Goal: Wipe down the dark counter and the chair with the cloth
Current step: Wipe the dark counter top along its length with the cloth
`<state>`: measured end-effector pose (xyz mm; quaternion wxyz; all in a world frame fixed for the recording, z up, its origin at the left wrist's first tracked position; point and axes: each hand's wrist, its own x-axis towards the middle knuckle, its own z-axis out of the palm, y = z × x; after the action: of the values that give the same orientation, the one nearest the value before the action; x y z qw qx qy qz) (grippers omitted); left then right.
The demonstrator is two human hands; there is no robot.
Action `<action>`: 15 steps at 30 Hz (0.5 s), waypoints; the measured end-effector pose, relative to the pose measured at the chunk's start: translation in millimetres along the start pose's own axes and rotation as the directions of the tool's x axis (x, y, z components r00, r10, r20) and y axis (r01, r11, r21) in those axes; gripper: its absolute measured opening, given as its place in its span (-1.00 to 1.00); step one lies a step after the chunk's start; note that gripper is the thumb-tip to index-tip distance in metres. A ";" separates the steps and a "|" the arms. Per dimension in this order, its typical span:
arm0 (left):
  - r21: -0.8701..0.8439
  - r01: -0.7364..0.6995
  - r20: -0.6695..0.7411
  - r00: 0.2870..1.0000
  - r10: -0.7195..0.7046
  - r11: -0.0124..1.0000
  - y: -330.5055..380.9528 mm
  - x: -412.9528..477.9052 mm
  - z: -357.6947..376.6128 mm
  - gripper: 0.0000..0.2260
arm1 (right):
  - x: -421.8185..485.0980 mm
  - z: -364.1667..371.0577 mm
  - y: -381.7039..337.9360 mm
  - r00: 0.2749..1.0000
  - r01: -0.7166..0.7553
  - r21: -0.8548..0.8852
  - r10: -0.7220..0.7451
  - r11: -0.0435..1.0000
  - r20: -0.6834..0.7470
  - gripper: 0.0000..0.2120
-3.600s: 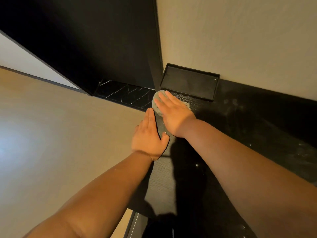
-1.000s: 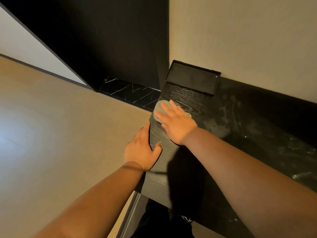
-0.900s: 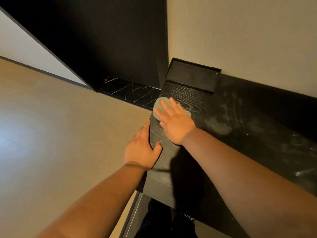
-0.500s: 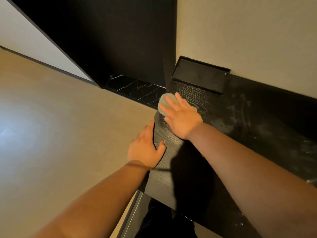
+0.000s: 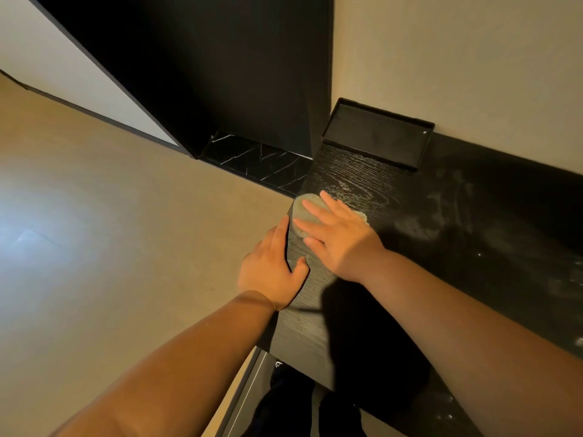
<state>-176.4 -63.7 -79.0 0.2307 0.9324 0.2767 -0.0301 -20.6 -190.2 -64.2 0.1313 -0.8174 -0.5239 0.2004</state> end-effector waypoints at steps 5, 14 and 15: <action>0.010 0.005 0.006 1.000 -0.005 1.000 0.7 -0.8 -0.2 -0.22 | 49.1 -13.4 4.4 0.996 -0.082 -0.069 0.078 0.994 -0.052 -0.51; 0.007 -0.007 -0.007 1.000 0.007 1.000 -1.5 0.2 1.2 -0.23 | -17.1 9.7 -2.9 0.999 0.038 0.011 -0.038 0.999 -0.039 -0.55; 0.006 -0.007 -0.011 1.000 0.007 1.000 -1.1 1.0 0.8 -0.23 | -13.4 7.7 0.2 0.999 0.029 0.002 -0.029 1.000 -0.031 -0.55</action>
<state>-176.1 -62.7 -80.4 0.2264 0.9342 0.2745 -0.0252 -29.0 -202.5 -68.5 0.1433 -0.8125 -0.5334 0.1864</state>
